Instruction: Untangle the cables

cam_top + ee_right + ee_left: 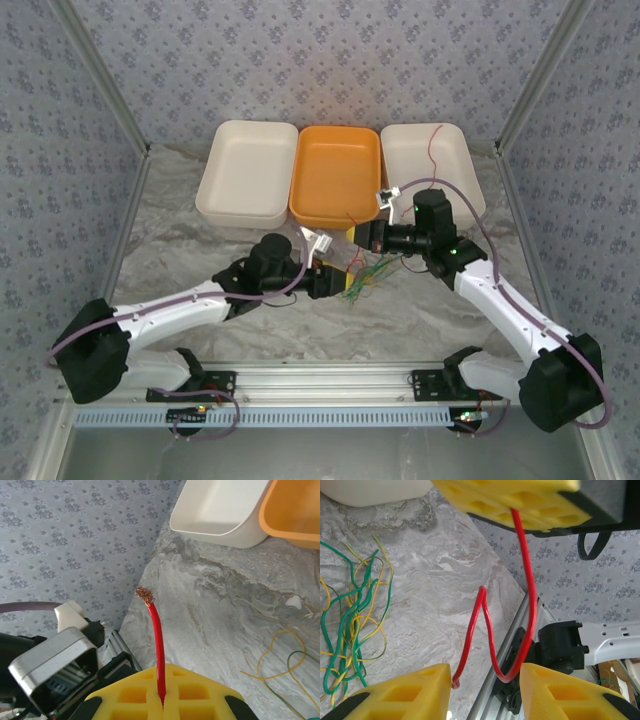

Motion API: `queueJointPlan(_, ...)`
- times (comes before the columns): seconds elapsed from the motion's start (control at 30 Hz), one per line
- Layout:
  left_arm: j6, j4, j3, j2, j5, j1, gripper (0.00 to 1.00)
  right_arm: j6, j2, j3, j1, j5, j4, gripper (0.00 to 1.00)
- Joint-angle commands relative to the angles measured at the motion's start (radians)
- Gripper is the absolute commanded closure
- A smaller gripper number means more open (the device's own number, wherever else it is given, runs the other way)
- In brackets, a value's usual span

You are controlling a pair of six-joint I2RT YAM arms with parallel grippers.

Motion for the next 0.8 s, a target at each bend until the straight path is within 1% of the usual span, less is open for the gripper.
queueJointPlan(0.0,0.039,-0.027,0.033,0.017,0.019,0.002,0.6,0.034,-0.003,0.003,-0.005,-0.04,0.025,1.0)
queueJointPlan(0.13,0.039,0.0,0.004,0.011,-0.002,0.001,0.59,0.025,-0.014,0.007,-0.017,-0.04,-0.006,1.0)
queueJointPlan(0.27,0.049,0.007,-0.01,0.004,0.007,0.001,0.55,0.031,-0.018,0.006,-0.025,-0.047,-0.011,1.0)
queueJointPlan(0.47,0.073,0.006,0.001,0.026,0.012,0.0,0.59,0.064,-0.01,0.001,-0.029,-0.059,0.013,1.0)
queueJointPlan(0.63,0.086,0.027,-0.003,0.036,0.021,0.0,0.71,0.082,-0.012,0.0,-0.044,-0.068,0.015,1.0)
queueJointPlan(0.7,0.091,0.029,-0.005,0.036,0.023,-0.003,0.71,0.09,-0.013,0.001,-0.054,-0.079,0.016,1.0)
queueJointPlan(0.77,0.101,0.022,-0.005,0.035,0.019,-0.009,0.67,0.088,-0.016,0.003,-0.059,-0.082,0.007,1.0)
